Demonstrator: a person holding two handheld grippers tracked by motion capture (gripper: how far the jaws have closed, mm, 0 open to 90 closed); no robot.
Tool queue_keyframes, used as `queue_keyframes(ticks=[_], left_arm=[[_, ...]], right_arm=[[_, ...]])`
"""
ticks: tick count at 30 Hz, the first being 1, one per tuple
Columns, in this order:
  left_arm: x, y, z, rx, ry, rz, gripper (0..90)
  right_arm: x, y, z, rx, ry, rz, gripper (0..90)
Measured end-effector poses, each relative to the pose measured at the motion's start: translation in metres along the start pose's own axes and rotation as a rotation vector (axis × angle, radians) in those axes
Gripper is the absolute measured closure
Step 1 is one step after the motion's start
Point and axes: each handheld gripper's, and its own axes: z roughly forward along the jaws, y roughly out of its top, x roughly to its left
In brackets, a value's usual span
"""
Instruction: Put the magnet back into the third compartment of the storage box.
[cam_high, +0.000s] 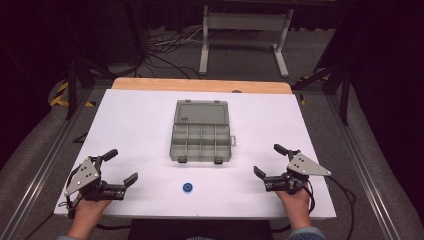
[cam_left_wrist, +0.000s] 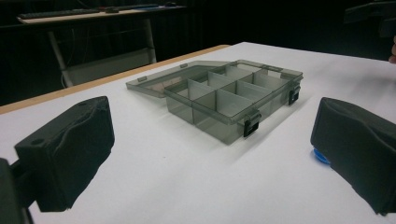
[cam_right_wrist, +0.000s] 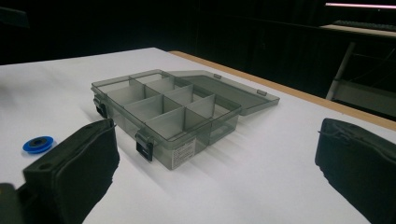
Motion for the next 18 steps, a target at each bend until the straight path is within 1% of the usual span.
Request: queue_keyframes(ticks=[2,4,5,6,7,9,11,13,16,18], left_arm=[[0.000,0.000,0.000,0.000,0.001,0.000,0.4],[0.000,0.000,0.000,0.000,0.003,0.000,0.4],[0.000,0.000,0.000,0.000,0.004,-0.001,0.4],[0.000,0.000,0.001,0.000,0.007,-0.002,0.3],[0.000,0.000,0.000,0.002,0.009,0.001,0.4],[-0.001,-0.001,0.001,0.006,0.008,0.000,0.4],[-0.001,-0.001,0.001,0.009,0.006,0.003,0.4],[-0.001,-0.001,0.001,0.008,0.006,0.004,0.4],[0.000,-0.001,0.001,0.010,0.005,0.002,0.4],[0.000,-0.001,0.001,0.011,0.004,0.000,0.4]], right_arm=[[0.001,0.001,0.001,0.012,0.004,-0.005,0.1],[0.003,0.004,0.004,0.022,0.009,-0.024,0.5],[0.003,0.004,0.004,0.022,0.009,-0.024,0.5],[0.006,0.007,0.008,0.036,0.023,-0.052,1.1],[0.007,0.009,0.010,0.047,0.026,-0.064,1.1],[0.009,0.011,0.011,0.046,0.032,-0.066,1.1],[0.012,0.017,0.016,0.025,0.051,-0.058,1.2],[0.016,0.020,0.020,0.024,0.073,-0.051,1.1],[0.023,0.025,0.024,0.012,0.118,-0.038,1.2],[0.026,0.030,0.026,-0.005,0.161,-0.028,3.1]])
